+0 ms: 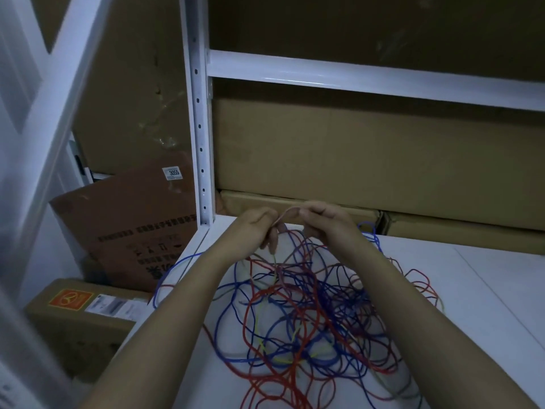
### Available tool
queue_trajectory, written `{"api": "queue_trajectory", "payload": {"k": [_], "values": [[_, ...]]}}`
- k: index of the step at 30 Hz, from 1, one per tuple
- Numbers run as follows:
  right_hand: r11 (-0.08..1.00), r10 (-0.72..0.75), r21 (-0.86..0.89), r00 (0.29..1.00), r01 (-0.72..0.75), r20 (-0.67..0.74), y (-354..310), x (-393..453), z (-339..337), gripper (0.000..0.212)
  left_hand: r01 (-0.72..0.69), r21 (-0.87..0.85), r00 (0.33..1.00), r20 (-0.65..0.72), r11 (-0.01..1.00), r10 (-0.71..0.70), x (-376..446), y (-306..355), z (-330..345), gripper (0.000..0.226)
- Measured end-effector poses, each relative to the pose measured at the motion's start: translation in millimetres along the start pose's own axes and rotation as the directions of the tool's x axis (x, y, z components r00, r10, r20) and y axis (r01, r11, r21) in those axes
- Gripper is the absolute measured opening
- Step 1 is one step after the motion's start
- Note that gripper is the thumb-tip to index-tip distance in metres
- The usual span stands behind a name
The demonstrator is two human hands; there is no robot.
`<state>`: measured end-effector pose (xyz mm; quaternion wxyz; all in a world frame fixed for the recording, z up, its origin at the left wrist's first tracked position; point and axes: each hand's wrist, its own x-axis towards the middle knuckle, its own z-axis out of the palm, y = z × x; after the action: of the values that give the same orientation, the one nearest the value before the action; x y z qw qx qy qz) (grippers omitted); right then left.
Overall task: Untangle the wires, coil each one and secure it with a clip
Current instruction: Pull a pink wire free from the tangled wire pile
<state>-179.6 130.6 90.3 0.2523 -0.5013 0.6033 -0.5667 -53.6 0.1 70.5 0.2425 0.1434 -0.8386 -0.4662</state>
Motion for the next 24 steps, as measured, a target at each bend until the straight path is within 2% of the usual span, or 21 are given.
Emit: {"api": "queue_trajectory", "payload": {"k": [6, 9, 11, 14, 16, 19, 22, 24], "values": [[0.999, 0.023, 0.049, 0.995, -0.018, -0.098, 6, 15, 0, 0.011, -0.005, -0.337, 0.992, 0.114, 0.942, 0.046, -14, 7, -7, 0.044], [0.995, 0.086, 0.055, 0.994, -0.082, -0.070, 26, 11, 7, 0.013, -0.014, -0.364, 0.997, 0.065, 0.931, 0.040, -12, 7, -14, 0.037], [0.988, 0.142, -0.061, 0.989, -0.140, 0.028, 36, 4, 10, 0.013, -0.017, -0.351, 1.000, 0.004, 0.936, 0.019, -7, 6, -19, 0.039], [0.953, 0.211, -0.251, 0.966, -0.169, 0.149, 43, -2, 12, 0.016, 0.001, -0.228, 0.995, -0.100, 0.974, -0.024, 1, 7, -21, 0.040], [0.947, 0.172, -0.291, 0.981, -0.139, 0.090, 36, 4, 10, 0.016, -0.013, -0.113, 0.989, -0.149, 0.993, -0.004, 3, 5, -20, 0.040], [0.984, 0.069, -0.158, 0.994, -0.083, -0.087, 8, 21, 5, 0.019, -0.028, -0.033, 0.980, -0.197, 0.999, 0.021, 8, 5, -22, 0.040], [0.995, -0.048, -0.097, 0.973, 0.027, -0.227, -32, 36, -3, 0.019, -0.053, -0.024, 0.958, -0.285, 0.998, 0.044, 21, 21, -26, 0.040], [0.990, -0.121, -0.100, 0.949, 0.096, -0.291, -54, 43, -6, 0.019, -0.075, -0.077, 0.945, -0.325, 0.994, 0.046, 30, 42, -29, 0.040]]}}
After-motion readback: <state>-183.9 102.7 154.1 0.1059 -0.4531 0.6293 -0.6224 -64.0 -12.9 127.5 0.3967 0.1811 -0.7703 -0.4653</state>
